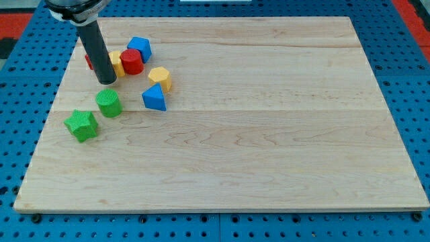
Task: Move red star to the red circle
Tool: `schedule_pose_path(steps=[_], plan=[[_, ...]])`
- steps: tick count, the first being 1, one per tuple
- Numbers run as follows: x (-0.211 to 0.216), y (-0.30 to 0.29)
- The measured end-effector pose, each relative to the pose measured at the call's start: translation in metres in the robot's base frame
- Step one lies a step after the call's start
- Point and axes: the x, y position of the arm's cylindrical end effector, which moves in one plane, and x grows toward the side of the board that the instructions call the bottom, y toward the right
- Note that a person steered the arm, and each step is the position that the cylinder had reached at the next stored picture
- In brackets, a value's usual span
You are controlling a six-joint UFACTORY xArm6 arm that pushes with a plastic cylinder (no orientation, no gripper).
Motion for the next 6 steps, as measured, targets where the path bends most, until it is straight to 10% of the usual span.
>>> schedule_pose_path(steps=[6], plan=[[-0.087, -0.067]])
